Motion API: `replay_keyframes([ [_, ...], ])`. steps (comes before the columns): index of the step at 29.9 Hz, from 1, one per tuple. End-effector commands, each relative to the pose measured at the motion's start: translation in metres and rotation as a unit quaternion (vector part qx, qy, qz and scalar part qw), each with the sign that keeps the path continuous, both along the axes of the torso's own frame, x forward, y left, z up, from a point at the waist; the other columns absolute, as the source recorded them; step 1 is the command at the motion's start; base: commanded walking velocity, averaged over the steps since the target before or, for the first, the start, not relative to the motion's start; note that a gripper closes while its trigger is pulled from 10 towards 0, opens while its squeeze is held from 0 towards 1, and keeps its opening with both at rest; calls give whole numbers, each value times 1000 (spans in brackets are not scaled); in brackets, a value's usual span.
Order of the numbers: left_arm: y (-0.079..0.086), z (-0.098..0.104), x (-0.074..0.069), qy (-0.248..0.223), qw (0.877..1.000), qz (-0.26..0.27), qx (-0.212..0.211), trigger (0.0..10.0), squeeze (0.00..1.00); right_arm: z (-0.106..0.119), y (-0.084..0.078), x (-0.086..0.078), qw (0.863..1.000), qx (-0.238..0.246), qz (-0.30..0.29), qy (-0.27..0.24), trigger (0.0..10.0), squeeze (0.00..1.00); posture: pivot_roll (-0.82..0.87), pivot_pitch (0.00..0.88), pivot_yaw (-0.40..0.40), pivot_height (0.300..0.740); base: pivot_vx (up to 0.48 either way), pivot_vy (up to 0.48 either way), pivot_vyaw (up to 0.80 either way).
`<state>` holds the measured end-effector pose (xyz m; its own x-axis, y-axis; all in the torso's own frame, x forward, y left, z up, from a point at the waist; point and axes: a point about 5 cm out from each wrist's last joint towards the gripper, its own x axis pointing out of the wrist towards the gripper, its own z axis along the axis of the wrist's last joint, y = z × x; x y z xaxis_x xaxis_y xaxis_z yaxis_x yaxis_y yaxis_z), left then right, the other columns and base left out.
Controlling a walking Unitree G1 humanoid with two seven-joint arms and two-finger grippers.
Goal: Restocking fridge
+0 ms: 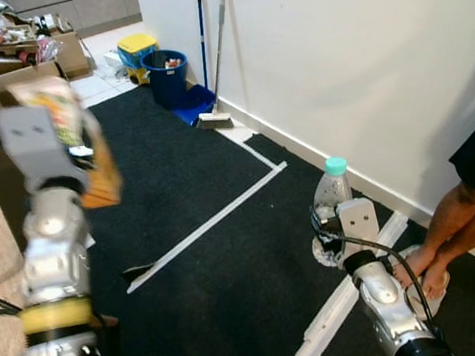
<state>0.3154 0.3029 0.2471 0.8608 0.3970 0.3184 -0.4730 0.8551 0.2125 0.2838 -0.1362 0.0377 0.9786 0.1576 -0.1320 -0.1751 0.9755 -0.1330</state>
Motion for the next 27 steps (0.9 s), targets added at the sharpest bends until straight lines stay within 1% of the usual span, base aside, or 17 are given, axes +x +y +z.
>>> replay_keyframes([
  [1,19,-1,-3,19,998,64,16,10000,0,-1,-3,0,1000,-5,-5,-1,10000,0,57,0,-73,740,0,0,0],
  [2,26,-1,-5,20,996,85,10,10000,0,-1,-3,0,1000,-5,-5,-1,10000,0,57,0,-73,740,0,0,0],
  [4,26,-1,-5,20,996,85,10,10000,0,-1,-3,0,1000,-5,-5,-1,10000,0,57,0,-73,740,0,0,0],
  [6,44,0,-12,21,992,125,-5,10000,0,-2,-5,0,1000,-6,-6,0,10000,0,56,0,-74,740,0,0,0],
  [7,44,0,-12,21,992,125,-5,10000,0,-2,-5,0,1000,-6,-6,0,10000,0,56,0,-74,740,0,0,0],
  [8,52,-1,-14,21,990,139,-15,10000,0,-2,-5,-1,1000,-7,-7,1,10000,0,57,0,-76,740,0,0,0],
  [9,52,-1,-14,21,990,139,-15,10000,0,-2,-5,-1,1000,-7,-7,1,10000,0,57,0,-76,740,0,0,0],
  [10,69,-6,-20,25,982,178,-55,10000,0,-3,-6,-1,1000,-8,-7,2,10000,0,57,0,-76,740,0,0,0],
  [12,69,-6,-20,25,982,178,-55,10000,0,-3,-6,-1,1000,-8,-7,2,10000,0,57,0,-76,740,0,0,0],
  [13,75,-10,-23,28,977,199,-66,10000,0,-3,-6,-1,1000,-9,-7,3,10000,0,58,0,-76,740,0,0,0],
  [14,75,-10,-23,28,977,199,-66,10000,0,-3,-6,-1,1000,-9,-7,3,10000,0,58,0,-76,740,0,0,0],
  [18,93,-26,-36,43,954,289,-71,10000,0,-4,-5,-1,1000,-9,-6,4,10000,0,57,0,-79,740,0,0,0],
  [19,93,-26,-36,43,954,289,-71,10000,0,-4,-5,-1,1000,-9,-6,4,10000,0,57,0,-79,740,0,0,0],
  [21,99,-32,-40,46,947,310,-75,10000,0,-4,-4,-1,1000,-9,-5,4,10000,0,56,0,-80,740,0,0,0],
  [22,99,-32,-40,46,947,310,-75,10000,0,-4,-4,-1,1000,-9,-5,4,10000,0,56,0,-80,740,0,0,0],
  [23,103,-36,-43,49,942,323,-75,10000,0,-4,-3,-2,1000,-9,-5,4,10000,0,52,0,-80,740,0,0,0],
  [27,111,-44,-50,56,936,341,-69,10000,0,-4,-4,-2,1000,-10,-5,4,10000,0,51,0,-81,740,0,0,0],
])
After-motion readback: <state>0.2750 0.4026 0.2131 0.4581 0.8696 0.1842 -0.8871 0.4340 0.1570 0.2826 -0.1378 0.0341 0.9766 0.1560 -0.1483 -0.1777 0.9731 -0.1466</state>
